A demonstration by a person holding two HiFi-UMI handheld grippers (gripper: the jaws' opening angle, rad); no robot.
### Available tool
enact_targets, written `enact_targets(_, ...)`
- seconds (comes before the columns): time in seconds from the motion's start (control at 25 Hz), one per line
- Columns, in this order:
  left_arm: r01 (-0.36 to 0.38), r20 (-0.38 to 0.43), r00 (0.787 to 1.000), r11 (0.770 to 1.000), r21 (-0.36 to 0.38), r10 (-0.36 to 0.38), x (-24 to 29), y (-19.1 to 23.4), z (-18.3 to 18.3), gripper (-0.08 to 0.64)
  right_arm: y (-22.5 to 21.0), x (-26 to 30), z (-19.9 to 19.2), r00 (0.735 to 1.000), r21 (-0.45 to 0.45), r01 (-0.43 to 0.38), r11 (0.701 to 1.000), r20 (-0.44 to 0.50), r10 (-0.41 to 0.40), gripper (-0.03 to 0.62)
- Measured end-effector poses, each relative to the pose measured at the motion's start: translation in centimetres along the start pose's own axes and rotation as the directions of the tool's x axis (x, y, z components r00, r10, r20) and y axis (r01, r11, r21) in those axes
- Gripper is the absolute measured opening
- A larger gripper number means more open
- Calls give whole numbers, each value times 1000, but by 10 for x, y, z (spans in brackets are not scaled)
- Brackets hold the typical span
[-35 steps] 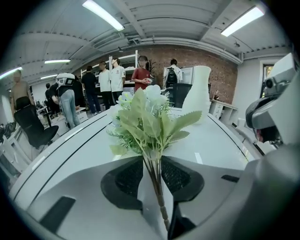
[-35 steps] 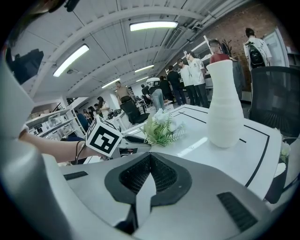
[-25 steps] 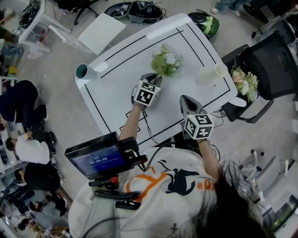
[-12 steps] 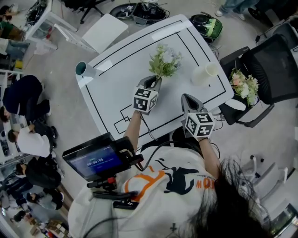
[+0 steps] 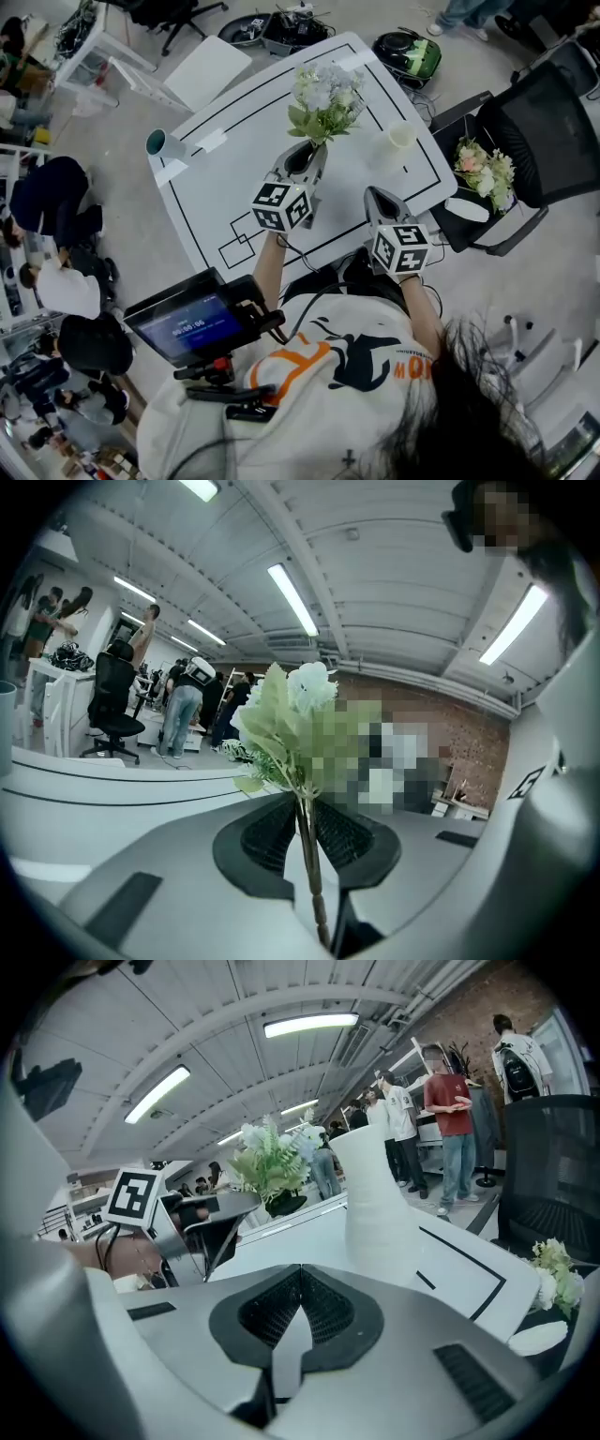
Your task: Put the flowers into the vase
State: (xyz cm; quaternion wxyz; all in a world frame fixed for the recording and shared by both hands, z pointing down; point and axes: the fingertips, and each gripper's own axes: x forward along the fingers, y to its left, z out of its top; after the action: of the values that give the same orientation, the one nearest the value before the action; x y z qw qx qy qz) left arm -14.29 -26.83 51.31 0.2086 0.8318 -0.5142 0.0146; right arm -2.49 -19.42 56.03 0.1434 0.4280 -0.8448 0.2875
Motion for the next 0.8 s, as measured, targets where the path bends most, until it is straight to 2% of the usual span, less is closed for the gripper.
enact_targets(0.16, 41, 103, 994, 999, -8, -40, 3, -26, 38, 64, -15, -12, 3, 1000, 1, 14, 1000, 14, -14, 12)
enact_targets(0.28, 92, 170, 981, 996, 10, -92, 7, -48, 66, 64, -28, -20, 4, 999, 13, 31, 999, 24, -31, 12)
enact_targets(0.56, 187, 314, 933, 982, -8, -175, 22, -83, 116, 64, -45, -31, 12, 997, 29, 51, 998, 59, -53, 12)
enact_targets(0.8, 276, 372, 894, 961, -17, -250, 43, -108, 137, 64, -59, -42, 20, 993, 36, 73, 997, 87, -76, 12)
